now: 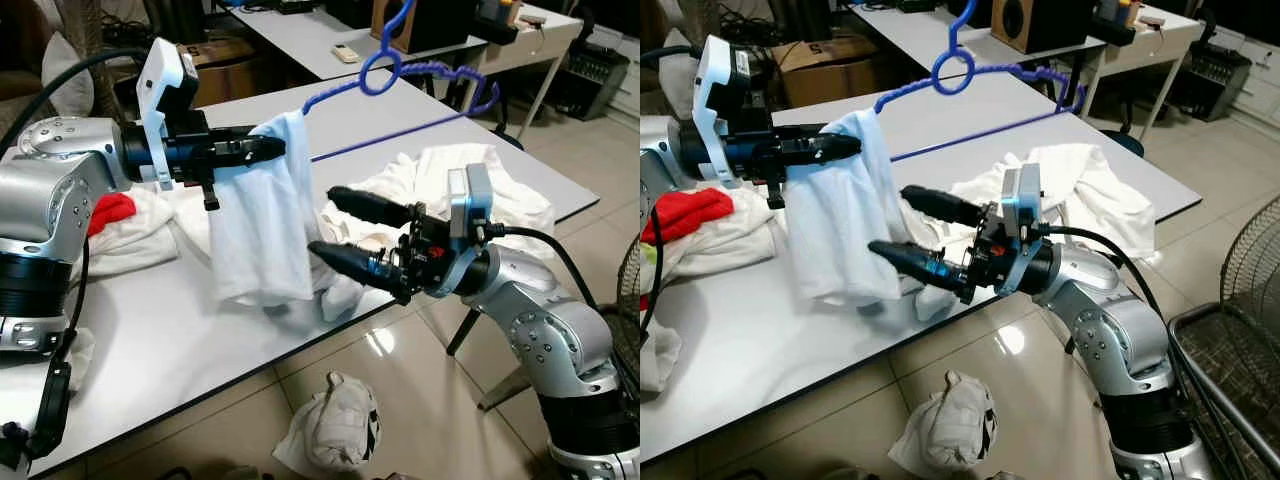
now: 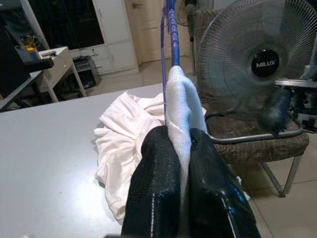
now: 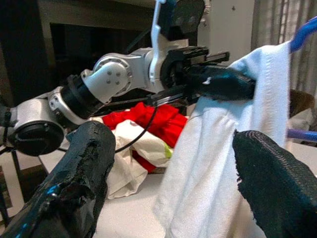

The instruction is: Hang hanger

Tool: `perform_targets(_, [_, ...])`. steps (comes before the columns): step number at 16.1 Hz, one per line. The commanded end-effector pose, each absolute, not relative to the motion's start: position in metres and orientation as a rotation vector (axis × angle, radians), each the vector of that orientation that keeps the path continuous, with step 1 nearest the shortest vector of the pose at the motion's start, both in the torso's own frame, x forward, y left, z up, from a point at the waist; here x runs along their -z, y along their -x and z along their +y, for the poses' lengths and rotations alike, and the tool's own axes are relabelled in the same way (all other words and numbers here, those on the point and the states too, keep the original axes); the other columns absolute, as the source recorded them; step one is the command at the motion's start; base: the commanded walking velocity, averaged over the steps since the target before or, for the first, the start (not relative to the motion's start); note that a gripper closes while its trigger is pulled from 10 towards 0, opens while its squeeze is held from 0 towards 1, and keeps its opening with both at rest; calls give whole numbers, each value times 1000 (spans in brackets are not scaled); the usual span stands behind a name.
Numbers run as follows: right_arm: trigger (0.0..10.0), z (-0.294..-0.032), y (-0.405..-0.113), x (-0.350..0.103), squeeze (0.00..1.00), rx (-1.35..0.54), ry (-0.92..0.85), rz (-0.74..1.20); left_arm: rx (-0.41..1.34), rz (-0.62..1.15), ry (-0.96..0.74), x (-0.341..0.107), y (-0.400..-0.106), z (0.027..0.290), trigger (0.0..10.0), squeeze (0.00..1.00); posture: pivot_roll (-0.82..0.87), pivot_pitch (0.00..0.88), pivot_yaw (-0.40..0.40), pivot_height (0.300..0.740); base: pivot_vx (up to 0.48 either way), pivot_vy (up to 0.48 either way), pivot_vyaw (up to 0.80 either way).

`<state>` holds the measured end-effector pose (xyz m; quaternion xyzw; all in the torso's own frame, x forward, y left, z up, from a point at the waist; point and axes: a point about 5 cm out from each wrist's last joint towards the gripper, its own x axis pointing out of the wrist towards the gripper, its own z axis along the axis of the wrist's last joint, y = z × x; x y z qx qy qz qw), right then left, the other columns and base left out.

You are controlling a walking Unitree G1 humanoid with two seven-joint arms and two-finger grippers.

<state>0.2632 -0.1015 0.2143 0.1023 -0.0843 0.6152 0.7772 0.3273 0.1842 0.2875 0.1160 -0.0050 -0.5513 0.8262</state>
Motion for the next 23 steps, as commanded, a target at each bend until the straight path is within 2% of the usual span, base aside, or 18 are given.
perform_targets(1, [10000,-103,-260,-218,0,-1320,-225,-196,1176,-58,-276,-301,-324,186,0,0,-94,1,-15,740,0,0,0])
perform_targets(13, [10000,-109,-258,-214,0,-1243,-219,-164,1178,-65,-256,-297,-320,185,0,0,-97,16,-29,740,0,0,0])
perform_targets(18, [10000,-125,-261,-187,0,-1083,-98,-60,1127,-205,-243,-324,-322,174,0,0,-100,12,-20,740,0,0,0])
perform_targets(21, [10000,-128,-254,-187,0,-1072,-153,-80,1093,-274,-195,-337,-322,167,0,0,-103,8,-10,740,0,0,0])
perform_targets(23, [10000,-138,-252,-196,0,-1048,-281,-160,1106,-301,-114,-341,-319,163,0,0,-107,6,0,740,0,0,0])
